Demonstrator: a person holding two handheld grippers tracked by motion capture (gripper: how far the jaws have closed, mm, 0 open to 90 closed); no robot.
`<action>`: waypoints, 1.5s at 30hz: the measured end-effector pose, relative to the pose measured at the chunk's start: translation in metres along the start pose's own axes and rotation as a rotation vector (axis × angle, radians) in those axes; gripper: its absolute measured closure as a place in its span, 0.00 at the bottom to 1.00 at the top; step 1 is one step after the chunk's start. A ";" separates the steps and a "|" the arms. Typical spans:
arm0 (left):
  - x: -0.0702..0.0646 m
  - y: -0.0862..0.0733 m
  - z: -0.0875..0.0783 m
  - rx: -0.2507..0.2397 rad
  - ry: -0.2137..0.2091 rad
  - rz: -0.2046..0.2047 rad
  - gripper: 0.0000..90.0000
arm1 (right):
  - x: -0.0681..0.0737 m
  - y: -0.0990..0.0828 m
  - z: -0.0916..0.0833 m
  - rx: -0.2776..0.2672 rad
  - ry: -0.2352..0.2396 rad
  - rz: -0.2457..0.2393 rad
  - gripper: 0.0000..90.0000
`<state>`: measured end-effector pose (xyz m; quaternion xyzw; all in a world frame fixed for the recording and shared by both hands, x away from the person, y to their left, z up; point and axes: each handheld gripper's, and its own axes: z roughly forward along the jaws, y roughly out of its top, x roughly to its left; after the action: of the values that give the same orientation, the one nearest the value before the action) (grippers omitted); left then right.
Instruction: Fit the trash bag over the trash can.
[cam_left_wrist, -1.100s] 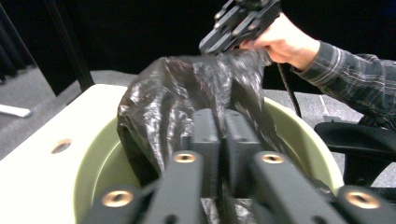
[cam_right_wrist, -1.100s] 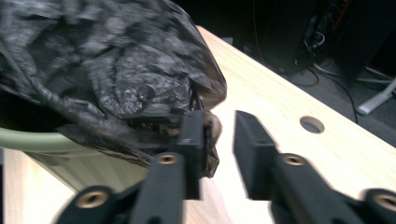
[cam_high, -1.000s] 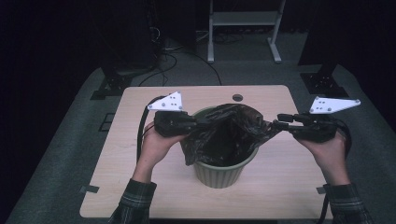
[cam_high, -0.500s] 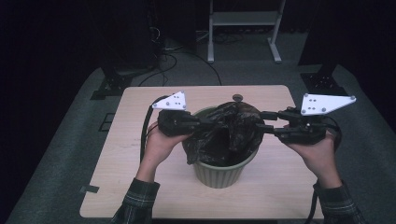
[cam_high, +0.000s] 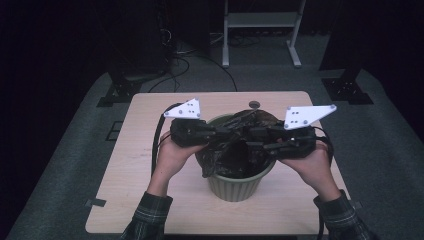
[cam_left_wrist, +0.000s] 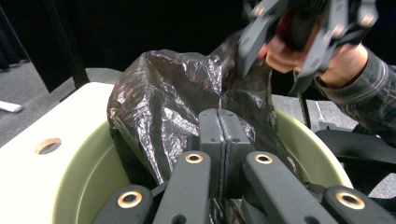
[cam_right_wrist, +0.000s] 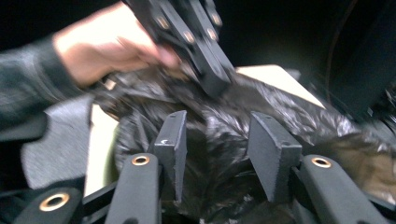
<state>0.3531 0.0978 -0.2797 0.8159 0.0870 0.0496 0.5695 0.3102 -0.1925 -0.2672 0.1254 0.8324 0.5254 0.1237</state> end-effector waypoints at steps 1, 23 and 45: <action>0.000 0.000 -0.001 0.000 0.001 0.003 0.99 | -0.001 -0.001 0.004 0.025 -0.020 -0.003 0.66; 0.015 -0.032 -0.066 -0.051 0.150 -0.079 1.00 | -0.002 -0.044 -0.046 0.001 -0.071 0.035 1.00; 0.007 -0.043 -0.093 -0.071 0.261 -0.050 0.52 | -0.002 -0.087 -0.069 0.028 -0.078 0.101 1.00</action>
<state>0.3391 0.1987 -0.2877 0.7795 0.1786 0.1441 0.5829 0.2819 -0.2877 -0.3168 0.1894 0.8269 0.5138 0.1278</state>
